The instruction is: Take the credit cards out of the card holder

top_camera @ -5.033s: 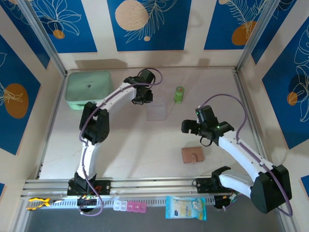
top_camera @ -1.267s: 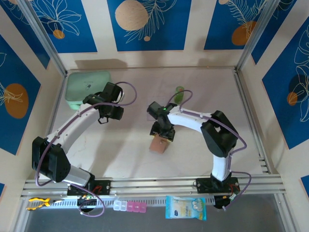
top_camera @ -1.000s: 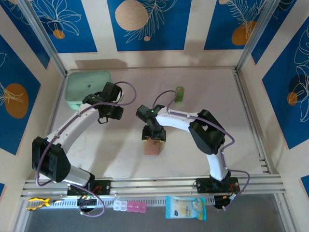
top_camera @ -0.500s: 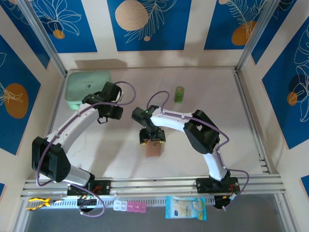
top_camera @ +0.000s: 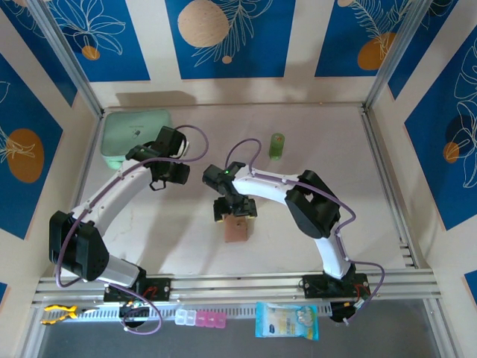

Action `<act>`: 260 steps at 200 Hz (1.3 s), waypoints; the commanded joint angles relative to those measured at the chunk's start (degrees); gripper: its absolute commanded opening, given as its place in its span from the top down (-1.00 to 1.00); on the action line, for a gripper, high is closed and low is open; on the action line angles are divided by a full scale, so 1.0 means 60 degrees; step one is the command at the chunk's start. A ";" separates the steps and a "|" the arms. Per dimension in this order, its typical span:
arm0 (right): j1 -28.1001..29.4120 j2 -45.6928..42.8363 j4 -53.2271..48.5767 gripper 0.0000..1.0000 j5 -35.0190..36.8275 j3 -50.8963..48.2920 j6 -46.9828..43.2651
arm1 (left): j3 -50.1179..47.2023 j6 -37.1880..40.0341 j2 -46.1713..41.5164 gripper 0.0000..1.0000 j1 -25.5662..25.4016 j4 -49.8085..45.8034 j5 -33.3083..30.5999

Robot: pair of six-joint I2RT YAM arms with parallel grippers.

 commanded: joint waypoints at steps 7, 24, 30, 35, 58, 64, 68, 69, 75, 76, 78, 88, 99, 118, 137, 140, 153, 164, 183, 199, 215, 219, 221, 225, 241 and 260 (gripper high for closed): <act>0.0103 -0.1075 0.0283 -0.80 0.0287 -0.0441 0.0114 | 0.0008 -0.0376 -0.0155 0.08 0.0145 0.0009 0.0829; 0.0101 -0.1540 0.0658 -0.78 0.0259 -0.0854 0.0094 | 0.0015 -0.0753 -0.0362 0.08 0.0139 0.0156 0.1471; 0.0090 -0.1674 0.0750 -0.76 0.0238 -0.0982 0.0050 | -0.0001 -0.0915 -0.0447 0.09 0.0145 0.0254 0.1706; 0.0081 -0.1768 0.0809 -0.74 0.0222 -0.1063 0.0031 | -0.0016 -0.1040 -0.0510 0.11 0.0141 0.0320 0.1898; 0.0085 -0.2183 0.1088 -0.69 0.0099 -0.1477 -0.0142 | -0.0291 -0.1710 -0.0692 0.26 0.0137 0.0715 0.2822; 0.0072 -0.2272 0.1137 -0.68 0.0068 -0.1593 -0.0154 | -0.0435 -0.1942 -0.0714 0.31 0.0138 0.0836 0.3090; 0.0082 -0.2339 0.1172 -0.67 0.0045 -0.1669 -0.0160 | -0.0540 -0.2110 -0.0743 0.35 0.0141 0.0916 0.3256; 0.0083 -0.2362 0.1181 -0.66 0.0046 -0.1684 -0.0161 | -0.0571 -0.2161 -0.0751 0.35 0.0136 0.0951 0.3320; 0.0080 -0.2458 0.1238 -0.65 0.0033 -0.1802 -0.0152 | -0.0774 -0.2431 -0.0800 0.40 0.0142 0.1133 0.3603; 0.0082 -0.2473 0.1243 -0.65 0.0032 -0.1817 -0.0142 | -0.0813 -0.2482 -0.0817 0.41 0.0144 0.1170 0.3655; 0.0081 -0.2502 0.1251 -0.65 0.0032 -0.1857 -0.0134 | -0.0874 -0.2583 -0.0843 0.43 0.0138 0.1241 0.3730; 0.0071 -0.2648 0.1303 -0.62 0.0028 -0.2061 -0.0046 | -0.1368 -0.3143 -0.1057 0.50 0.0117 0.1719 0.4089; 0.0030 -0.2785 0.1366 -0.60 -0.0068 -0.2248 0.0056 | -0.1953 -0.3757 -0.1336 0.62 0.0074 0.2374 0.4461; 0.0010 -0.3026 0.1587 -0.56 -0.0248 -0.2630 0.0136 | -0.2945 -0.4750 -0.1660 0.80 -0.0025 0.3426 0.5004; -0.0027 -0.3157 0.1644 -0.53 -0.0377 -0.2866 0.0255 | -0.3738 -0.5536 -0.1753 0.99 -0.0263 0.4277 0.5397; -0.0019 -0.3159 0.1631 -0.53 -0.0402 -0.2902 0.0281 | -0.3825 -0.5638 -0.1748 1.00 -0.0319 0.4381 0.5432; -0.0004 -0.3210 0.1705 -0.50 -0.0436 -0.3074 0.0306 | -0.4179 -0.5984 -0.1714 1.00 -0.0589 0.4808 0.5561; 0.0010 -0.3268 0.1816 -0.42 -0.0502 -0.3239 0.0322 | -0.4456 -0.6299 -0.1698 1.00 -0.0836 0.5195 0.5602; 0.0016 -0.3364 0.2029 -0.33 -0.0560 -0.3563 0.0440 | -0.4927 -0.6849 -0.1554 1.00 -0.1246 0.5893 0.5749; -0.0001 -0.3439 0.2226 -0.23 -0.0681 -0.3756 0.0528 | -0.5182 -0.7155 -0.1382 1.00 -0.1603 0.6302 0.5747; 0.0022 -0.3411 0.2274 -0.15 -0.0678 -0.3795 0.0571 | -0.5420 -0.7405 -0.1193 1.00 -0.1938 0.6627 0.5629; 0.0021 -0.3382 0.2258 -0.11 -0.0664 -0.3795 0.0583 | -0.5490 -0.7494 -0.1132 1.00 -0.1999 0.6754 0.5623; 0.0025 -0.3363 0.2241 -0.09 -0.0644 -0.3795 0.0596 | -0.5530 -0.7542 -0.1098 1.00 -0.2027 0.6834 0.5636; 0.0026 -0.3330 0.2219 -0.05 -0.0628 -0.3781 0.0604 | -0.5597 -0.7639 -0.1020 1.00 -0.2081 0.6996 0.5660; 0.0066 -0.3230 0.2129 0.06 -0.0569 -0.3726 0.0615 | -0.5811 -0.8017 -0.0727 1.00 -0.2316 0.7581 0.5770; 0.0106 -0.3140 0.2102 0.12 -0.0576 -0.3607 0.0586 | -0.6037 -0.8399 -0.0481 1.00 -0.2604 0.8062 0.5660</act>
